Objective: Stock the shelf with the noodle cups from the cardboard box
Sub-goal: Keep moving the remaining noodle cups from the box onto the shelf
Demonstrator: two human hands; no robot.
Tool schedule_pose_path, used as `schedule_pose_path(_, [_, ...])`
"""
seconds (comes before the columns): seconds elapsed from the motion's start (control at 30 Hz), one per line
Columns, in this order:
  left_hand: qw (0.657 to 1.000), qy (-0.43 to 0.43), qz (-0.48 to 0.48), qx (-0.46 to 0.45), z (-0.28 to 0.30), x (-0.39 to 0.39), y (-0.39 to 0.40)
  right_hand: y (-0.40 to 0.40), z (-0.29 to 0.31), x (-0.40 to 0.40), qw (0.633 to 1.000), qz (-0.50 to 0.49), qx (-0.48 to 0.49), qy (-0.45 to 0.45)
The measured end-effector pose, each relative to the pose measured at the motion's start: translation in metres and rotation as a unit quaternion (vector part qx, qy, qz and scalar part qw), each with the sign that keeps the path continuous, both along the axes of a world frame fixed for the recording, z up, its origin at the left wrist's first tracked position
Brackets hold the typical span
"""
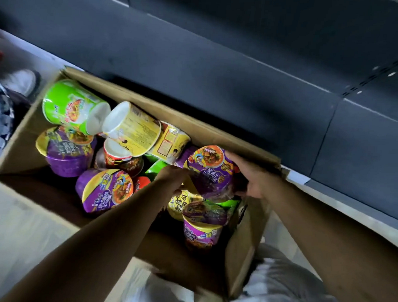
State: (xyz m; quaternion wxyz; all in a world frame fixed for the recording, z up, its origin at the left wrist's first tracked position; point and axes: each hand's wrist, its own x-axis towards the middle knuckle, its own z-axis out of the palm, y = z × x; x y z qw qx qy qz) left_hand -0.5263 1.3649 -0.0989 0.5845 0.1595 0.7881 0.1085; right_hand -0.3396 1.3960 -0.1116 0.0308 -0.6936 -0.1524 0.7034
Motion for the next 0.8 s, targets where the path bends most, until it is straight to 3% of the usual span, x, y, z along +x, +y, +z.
schedule_pose_path(0.2, [0.999, 0.011, -0.042, 0.026, 0.103, -0.024, 0.002, -0.008, 0.108, -0.001, 1.0, -0.018, -0.011, 0.023])
schedule_pose_path(0.43, [0.989, -0.073, -0.112, 0.057, 0.236, -0.052, -0.004, -0.011, 0.244, -0.002, 0.998, 0.027, 0.036, 0.034])
schedule_pose_path(0.6, [0.974, -0.096, -0.156, 0.131, 0.345, -0.068, 0.004, -0.002, 0.348, -0.006, 0.992, 0.066, 0.105, 0.027])
schedule_pose_path(0.8, [0.947, -0.11, -0.193, 0.231, 0.47, -0.085, 0.013, 0.009, 0.468, -0.009, 0.973, 0.131, 0.171, 0.079])
